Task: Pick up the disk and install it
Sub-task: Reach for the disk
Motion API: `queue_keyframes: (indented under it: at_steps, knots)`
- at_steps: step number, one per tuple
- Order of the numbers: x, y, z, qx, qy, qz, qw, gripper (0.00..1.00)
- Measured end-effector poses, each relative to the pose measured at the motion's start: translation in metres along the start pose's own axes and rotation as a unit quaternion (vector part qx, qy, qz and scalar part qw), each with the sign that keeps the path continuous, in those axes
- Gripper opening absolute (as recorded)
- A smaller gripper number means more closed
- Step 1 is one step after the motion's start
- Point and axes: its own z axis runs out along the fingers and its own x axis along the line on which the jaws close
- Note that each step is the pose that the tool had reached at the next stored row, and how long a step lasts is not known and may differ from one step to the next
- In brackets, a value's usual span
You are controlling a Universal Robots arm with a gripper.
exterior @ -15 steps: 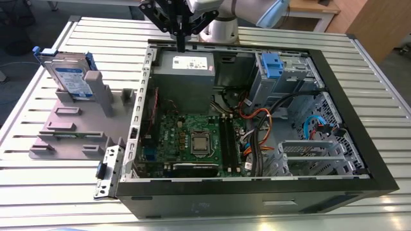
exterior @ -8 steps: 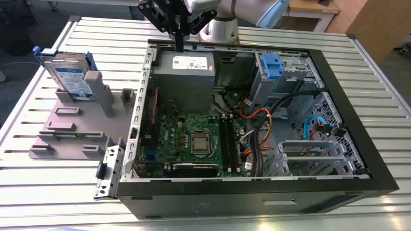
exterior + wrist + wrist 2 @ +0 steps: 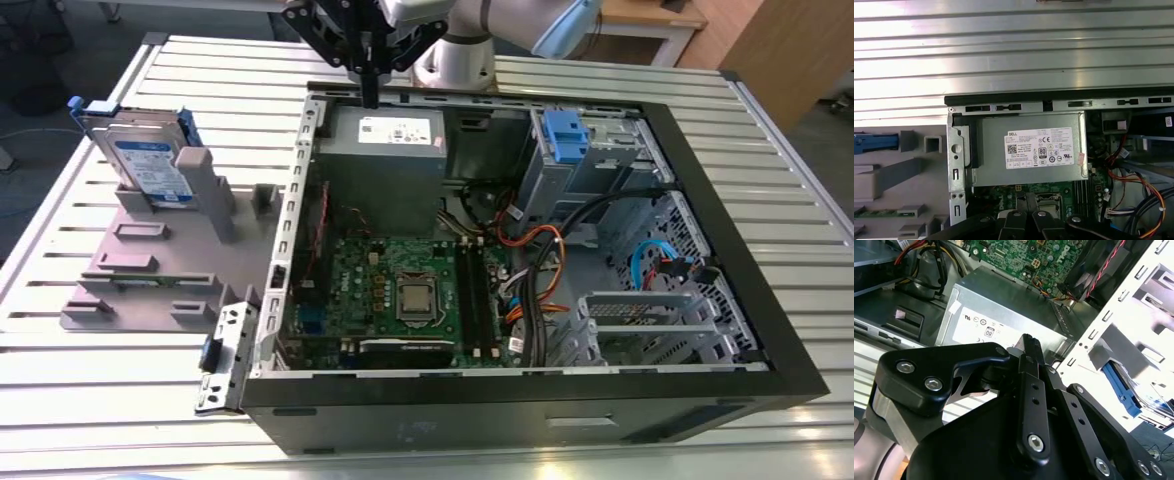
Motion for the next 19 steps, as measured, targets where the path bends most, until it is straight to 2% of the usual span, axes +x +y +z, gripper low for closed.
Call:
queue_keyframes:
  at_steps: [19]
  knots:
    - [0.0041,-0.0003,-0.0001,0.0,0.0,0.0,1.0,0.11]
